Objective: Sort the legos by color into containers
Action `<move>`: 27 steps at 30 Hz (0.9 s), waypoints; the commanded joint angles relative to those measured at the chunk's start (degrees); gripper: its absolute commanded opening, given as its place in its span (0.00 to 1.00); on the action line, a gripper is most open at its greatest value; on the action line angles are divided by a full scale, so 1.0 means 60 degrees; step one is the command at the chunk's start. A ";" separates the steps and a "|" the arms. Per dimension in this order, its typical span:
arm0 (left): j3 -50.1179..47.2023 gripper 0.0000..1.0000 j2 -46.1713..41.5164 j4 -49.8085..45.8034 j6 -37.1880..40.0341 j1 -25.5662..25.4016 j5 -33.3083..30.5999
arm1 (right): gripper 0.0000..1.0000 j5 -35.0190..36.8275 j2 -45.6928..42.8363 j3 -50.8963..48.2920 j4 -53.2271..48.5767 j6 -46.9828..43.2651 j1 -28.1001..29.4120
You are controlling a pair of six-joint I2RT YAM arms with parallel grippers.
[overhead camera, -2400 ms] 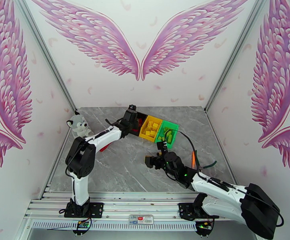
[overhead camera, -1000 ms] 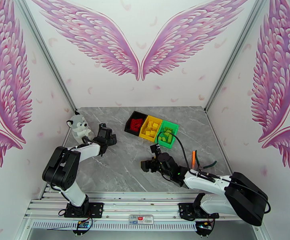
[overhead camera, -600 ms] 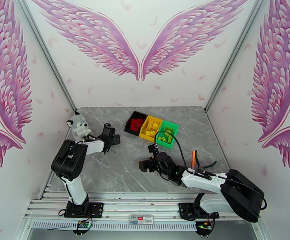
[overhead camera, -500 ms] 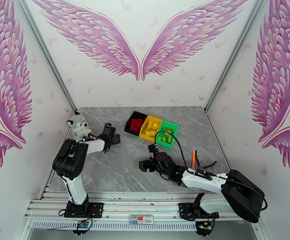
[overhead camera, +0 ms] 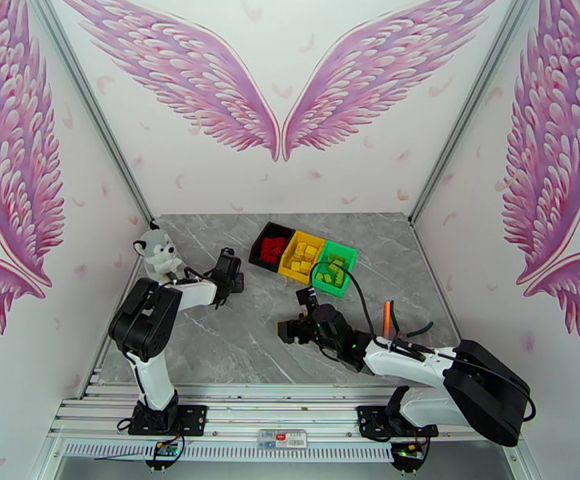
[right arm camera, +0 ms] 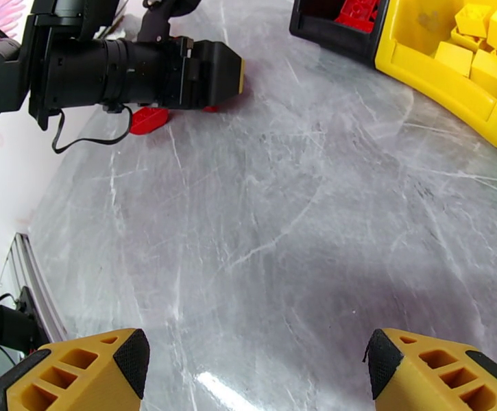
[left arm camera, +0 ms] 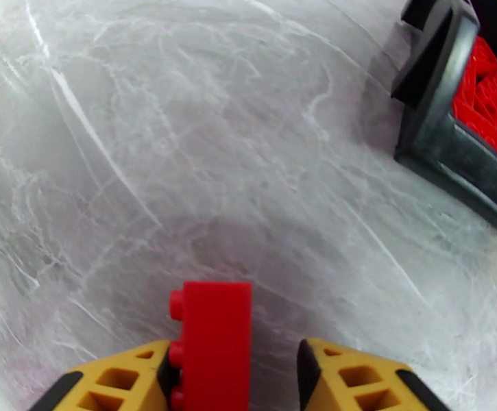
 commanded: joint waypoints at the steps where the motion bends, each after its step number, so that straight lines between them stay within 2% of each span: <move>1: 0.0334 0.43 0.0254 -0.0317 -0.0033 0.0000 -0.0368 | 0.90 0.0144 -0.0013 0.0128 0.0184 0.0114 0.0086; 6: 0.0171 0.28 -0.0093 -0.0338 -0.0078 -0.0153 -0.0572 | 0.90 0.0233 -0.0149 0.0083 0.0092 0.0075 0.0088; 15: 0.0049 0.24 -0.1282 -0.0451 0.0066 -0.1065 -0.0246 | 0.90 0.1168 -0.1113 -0.0293 -0.0509 -0.0145 0.0052; 20: 0.1029 0.24 -0.1109 -0.0837 0.0254 -0.1441 -0.0147 | 0.91 0.1468 -0.1734 -0.0490 -0.0777 -0.0191 0.0055; 27: 0.3853 0.24 0.0413 -0.1849 0.0772 -0.1630 -0.0246 | 0.91 0.1762 -0.2468 -0.0704 -0.1285 -0.0152 0.0059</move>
